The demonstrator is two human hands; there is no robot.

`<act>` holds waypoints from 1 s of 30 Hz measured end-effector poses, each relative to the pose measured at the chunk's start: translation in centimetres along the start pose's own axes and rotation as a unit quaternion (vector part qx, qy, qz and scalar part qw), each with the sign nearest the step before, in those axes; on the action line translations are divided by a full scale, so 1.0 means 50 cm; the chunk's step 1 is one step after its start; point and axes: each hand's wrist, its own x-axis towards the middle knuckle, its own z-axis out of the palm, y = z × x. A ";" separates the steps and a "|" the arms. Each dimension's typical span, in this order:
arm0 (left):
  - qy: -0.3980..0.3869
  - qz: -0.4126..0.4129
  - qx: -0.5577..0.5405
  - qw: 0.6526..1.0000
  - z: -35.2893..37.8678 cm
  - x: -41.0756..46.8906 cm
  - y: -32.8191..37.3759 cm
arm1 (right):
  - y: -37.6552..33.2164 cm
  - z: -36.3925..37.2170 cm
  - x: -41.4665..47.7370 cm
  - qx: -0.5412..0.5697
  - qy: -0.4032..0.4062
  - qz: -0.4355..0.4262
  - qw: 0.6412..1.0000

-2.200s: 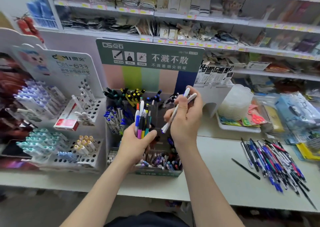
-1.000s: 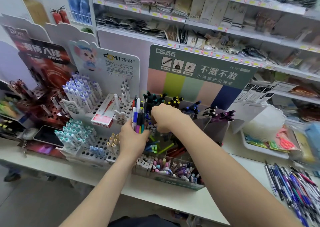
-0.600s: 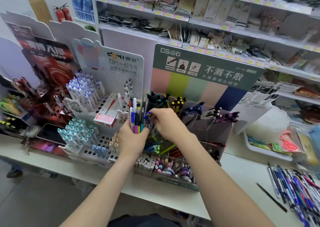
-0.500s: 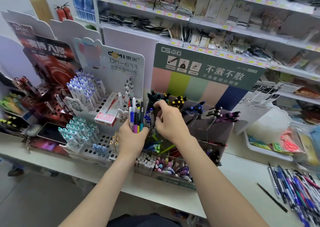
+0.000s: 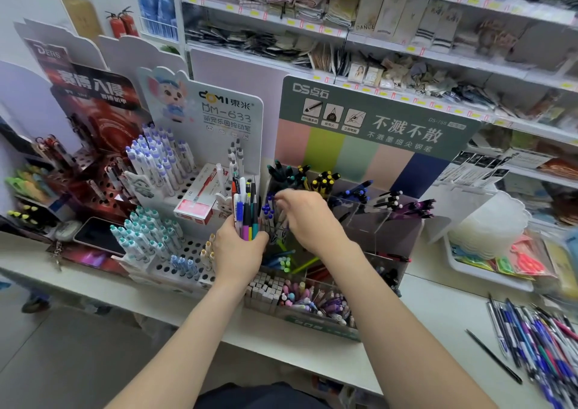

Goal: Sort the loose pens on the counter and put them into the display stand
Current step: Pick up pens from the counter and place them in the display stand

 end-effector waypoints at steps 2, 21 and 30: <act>-0.011 0.002 0.005 1.000 0.000 -0.003 0.002 | 0.007 -0.004 -0.003 0.000 0.036 0.019 0.999; 0.026 -0.013 -0.027 0.999 0.013 -0.016 0.019 | 0.004 0.045 -0.055 0.044 0.112 0.079 0.990; -0.068 0.011 -0.111 0.991 0.007 -0.014 0.032 | -0.022 0.051 -0.057 0.065 0.095 0.023 0.993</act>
